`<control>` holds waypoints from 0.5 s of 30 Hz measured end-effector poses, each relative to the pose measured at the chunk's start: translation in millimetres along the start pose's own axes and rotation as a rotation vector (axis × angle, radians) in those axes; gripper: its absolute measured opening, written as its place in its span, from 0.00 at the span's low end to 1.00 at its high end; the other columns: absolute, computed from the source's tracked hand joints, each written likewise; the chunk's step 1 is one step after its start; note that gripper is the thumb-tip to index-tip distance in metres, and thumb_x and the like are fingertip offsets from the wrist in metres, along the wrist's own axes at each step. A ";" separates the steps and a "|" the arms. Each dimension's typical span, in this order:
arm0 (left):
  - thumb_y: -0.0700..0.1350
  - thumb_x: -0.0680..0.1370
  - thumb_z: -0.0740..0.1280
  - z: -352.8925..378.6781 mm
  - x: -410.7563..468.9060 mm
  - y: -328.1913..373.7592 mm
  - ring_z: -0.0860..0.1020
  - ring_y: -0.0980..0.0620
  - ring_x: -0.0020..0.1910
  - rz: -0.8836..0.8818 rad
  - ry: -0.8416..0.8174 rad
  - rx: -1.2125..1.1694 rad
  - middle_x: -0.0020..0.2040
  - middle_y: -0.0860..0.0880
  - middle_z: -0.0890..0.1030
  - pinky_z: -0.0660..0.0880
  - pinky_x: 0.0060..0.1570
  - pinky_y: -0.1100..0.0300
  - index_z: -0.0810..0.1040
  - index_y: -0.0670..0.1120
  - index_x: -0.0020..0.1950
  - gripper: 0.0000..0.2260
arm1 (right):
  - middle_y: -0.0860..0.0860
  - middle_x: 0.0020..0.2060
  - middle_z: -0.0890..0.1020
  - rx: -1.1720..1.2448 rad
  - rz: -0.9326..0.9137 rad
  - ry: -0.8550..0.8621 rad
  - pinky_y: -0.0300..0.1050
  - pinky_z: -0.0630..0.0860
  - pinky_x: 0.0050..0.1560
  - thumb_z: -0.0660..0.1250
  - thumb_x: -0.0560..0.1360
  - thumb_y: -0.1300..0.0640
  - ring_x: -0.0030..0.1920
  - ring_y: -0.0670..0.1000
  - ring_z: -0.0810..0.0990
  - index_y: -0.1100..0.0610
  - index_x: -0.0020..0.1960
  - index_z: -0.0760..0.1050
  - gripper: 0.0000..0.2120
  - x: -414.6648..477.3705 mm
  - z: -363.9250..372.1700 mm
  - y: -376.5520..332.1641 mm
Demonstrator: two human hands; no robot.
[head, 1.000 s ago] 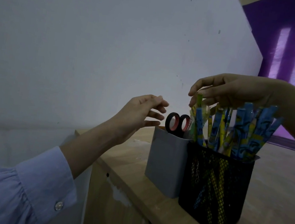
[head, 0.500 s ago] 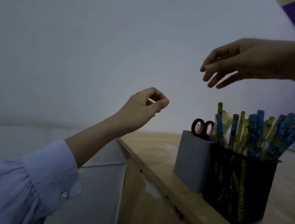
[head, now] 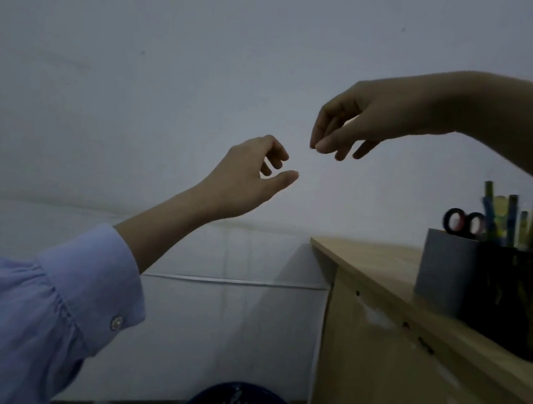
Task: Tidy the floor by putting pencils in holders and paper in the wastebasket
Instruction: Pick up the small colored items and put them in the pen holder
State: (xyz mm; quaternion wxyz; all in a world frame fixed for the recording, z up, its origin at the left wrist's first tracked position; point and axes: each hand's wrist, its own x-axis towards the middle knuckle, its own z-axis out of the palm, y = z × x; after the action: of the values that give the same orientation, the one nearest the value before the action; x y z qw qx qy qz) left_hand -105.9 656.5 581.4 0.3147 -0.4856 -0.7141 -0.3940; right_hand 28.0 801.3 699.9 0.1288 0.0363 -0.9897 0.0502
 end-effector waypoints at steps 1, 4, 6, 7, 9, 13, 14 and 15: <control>0.57 0.76 0.65 -12.2 -8.8 -4.3 0.76 0.58 0.47 -0.007 0.003 0.041 0.52 0.55 0.75 0.73 0.44 0.68 0.72 0.50 0.57 0.15 | 0.43 0.48 0.82 0.010 -0.024 -0.006 0.39 0.78 0.45 0.68 0.74 0.48 0.47 0.44 0.83 0.45 0.50 0.79 0.06 2.8 5.6 -14.3; 0.57 0.75 0.66 -55.9 -42.8 -19.9 0.75 0.56 0.50 -0.033 0.023 0.200 0.53 0.55 0.74 0.72 0.45 0.66 0.72 0.49 0.59 0.17 | 0.44 0.50 0.82 0.023 -0.132 -0.029 0.38 0.77 0.43 0.69 0.74 0.48 0.47 0.44 0.83 0.46 0.52 0.78 0.07 13.8 26.1 -62.0; 0.57 0.75 0.66 -71.7 -54.3 -26.6 0.75 0.56 0.51 -0.053 0.010 0.266 0.55 0.54 0.74 0.72 0.48 0.62 0.71 0.49 0.61 0.19 | 0.44 0.52 0.81 0.044 -0.167 -0.040 0.39 0.78 0.44 0.69 0.74 0.48 0.48 0.44 0.82 0.46 0.54 0.76 0.09 19.9 36.5 -77.2; 0.58 0.75 0.66 -82.8 -62.6 -29.7 0.74 0.56 0.51 -0.068 0.009 0.306 0.56 0.54 0.74 0.73 0.49 0.61 0.71 0.49 0.61 0.20 | 0.45 0.52 0.80 0.061 -0.194 -0.051 0.39 0.78 0.45 0.69 0.74 0.48 0.49 0.44 0.82 0.46 0.55 0.76 0.10 23.4 42.6 -88.2; 0.58 0.74 0.66 -110.9 -83.3 -35.8 0.73 0.56 0.50 -0.107 0.029 0.386 0.58 0.53 0.74 0.72 0.49 0.60 0.70 0.49 0.62 0.21 | 0.45 0.53 0.80 0.084 -0.265 -0.069 0.40 0.78 0.46 0.69 0.74 0.48 0.49 0.45 0.81 0.46 0.57 0.75 0.12 31.2 55.0 -115.7; 0.58 0.74 0.67 -164.2 -123.1 -47.2 0.73 0.56 0.50 -0.210 0.075 0.493 0.59 0.52 0.74 0.72 0.49 0.60 0.70 0.49 0.61 0.21 | 0.45 0.54 0.79 0.143 -0.389 -0.085 0.40 0.77 0.46 0.70 0.74 0.49 0.50 0.45 0.80 0.46 0.59 0.74 0.15 48.5 78.1 -166.3; 0.58 0.73 0.67 -177.8 -135.1 -49.6 0.73 0.56 0.50 -0.242 0.087 0.523 0.58 0.52 0.74 0.72 0.48 0.60 0.70 0.49 0.61 0.21 | 0.45 0.54 0.79 0.151 -0.430 -0.091 0.40 0.77 0.45 0.70 0.74 0.49 0.50 0.45 0.80 0.46 0.59 0.73 0.15 54.4 85.1 -179.5; 0.58 0.73 0.67 -189.1 -145.8 -53.0 0.73 0.56 0.50 -0.267 0.097 0.547 0.58 0.52 0.74 0.72 0.48 0.61 0.70 0.49 0.61 0.21 | 0.45 0.54 0.79 0.159 -0.460 -0.096 0.40 0.77 0.45 0.70 0.74 0.49 0.50 0.45 0.80 0.46 0.59 0.73 0.15 58.8 91.7 -190.6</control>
State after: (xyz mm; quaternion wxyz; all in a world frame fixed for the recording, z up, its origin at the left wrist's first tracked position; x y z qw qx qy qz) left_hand -95.0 415.8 539.4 0.4130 -0.2651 -0.8353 -0.2477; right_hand -35.5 598.7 644.1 0.0864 0.2731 -0.9533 0.0956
